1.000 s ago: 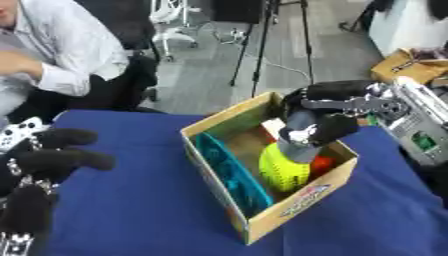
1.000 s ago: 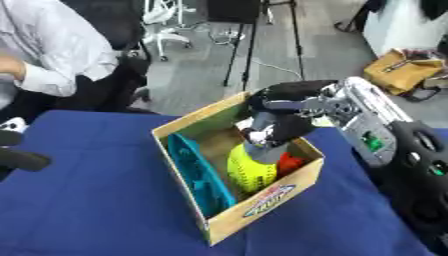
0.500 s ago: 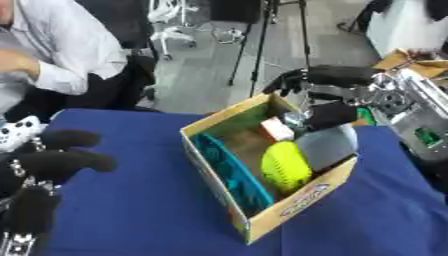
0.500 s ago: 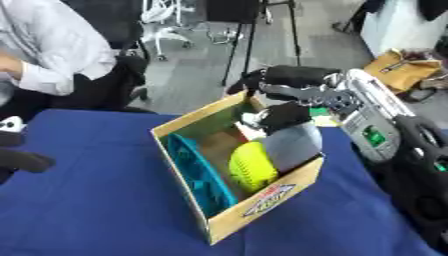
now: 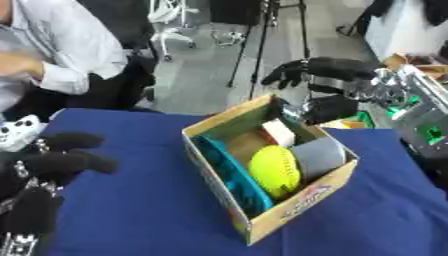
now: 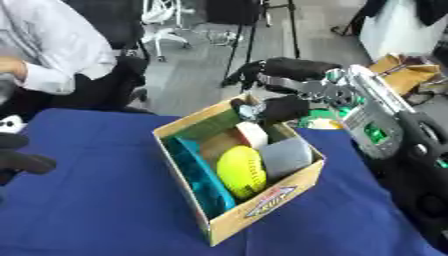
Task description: Pick up objects on the table and place them in the box.
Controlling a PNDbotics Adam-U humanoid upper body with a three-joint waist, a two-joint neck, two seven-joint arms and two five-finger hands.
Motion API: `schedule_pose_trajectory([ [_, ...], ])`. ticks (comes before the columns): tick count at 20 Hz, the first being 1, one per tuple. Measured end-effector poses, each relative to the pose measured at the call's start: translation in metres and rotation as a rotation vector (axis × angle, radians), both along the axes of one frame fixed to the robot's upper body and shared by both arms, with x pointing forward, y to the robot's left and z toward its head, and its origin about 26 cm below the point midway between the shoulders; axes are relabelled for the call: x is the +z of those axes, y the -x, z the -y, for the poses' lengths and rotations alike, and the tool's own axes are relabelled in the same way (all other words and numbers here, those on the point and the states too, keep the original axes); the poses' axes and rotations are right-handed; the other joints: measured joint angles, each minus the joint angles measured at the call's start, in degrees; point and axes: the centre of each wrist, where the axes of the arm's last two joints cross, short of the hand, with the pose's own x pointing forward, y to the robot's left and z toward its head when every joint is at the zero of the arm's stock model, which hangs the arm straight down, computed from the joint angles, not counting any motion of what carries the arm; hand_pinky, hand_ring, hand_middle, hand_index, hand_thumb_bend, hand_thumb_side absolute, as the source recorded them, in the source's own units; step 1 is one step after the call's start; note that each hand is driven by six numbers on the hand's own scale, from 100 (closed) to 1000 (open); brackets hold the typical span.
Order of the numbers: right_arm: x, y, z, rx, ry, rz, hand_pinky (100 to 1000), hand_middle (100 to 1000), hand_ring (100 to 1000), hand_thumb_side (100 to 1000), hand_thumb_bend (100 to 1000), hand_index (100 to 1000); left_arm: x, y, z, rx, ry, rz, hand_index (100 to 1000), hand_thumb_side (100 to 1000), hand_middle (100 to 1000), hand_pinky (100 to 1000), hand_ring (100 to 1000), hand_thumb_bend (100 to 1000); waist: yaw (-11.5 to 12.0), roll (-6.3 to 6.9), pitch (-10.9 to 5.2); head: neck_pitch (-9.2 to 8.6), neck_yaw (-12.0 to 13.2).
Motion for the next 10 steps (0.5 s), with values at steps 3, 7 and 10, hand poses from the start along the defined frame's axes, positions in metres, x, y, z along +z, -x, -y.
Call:
schedule_pose_trajectory([
  [3, 0.0006, 0.0005, 0.0001, 0.0, -0.005, 0.003, 800, 881, 820, 846, 173, 950, 0.0, 0.0, 0.0, -0.001, -0.001, -0.001, 751, 650, 759, 714, 659, 100, -0.2, 0.05, 0.0, 0.0, 0.0],
  [7, 0.0009, 0.0007, 0.0002, 0.0, -0.006, 0.005, 799, 881, 821, 841, 175, 950, 0.0, 0.0, 0.0, -0.002, 0.0, -0.001, 750, 647, 759, 715, 658, 100, -0.3, 0.06, -0.01, -0.01, 0.0],
  [10, -0.0006, 0.0007, 0.0005, 0.0, -0.008, 0.004, 709, 768, 730, 757, 100, 865, -0.0003, 0.0, 0.0, -0.002, 0.0, -0.001, 750, 648, 758, 714, 657, 100, -0.4, 0.12, -0.28, 0.0, 0.0],
])
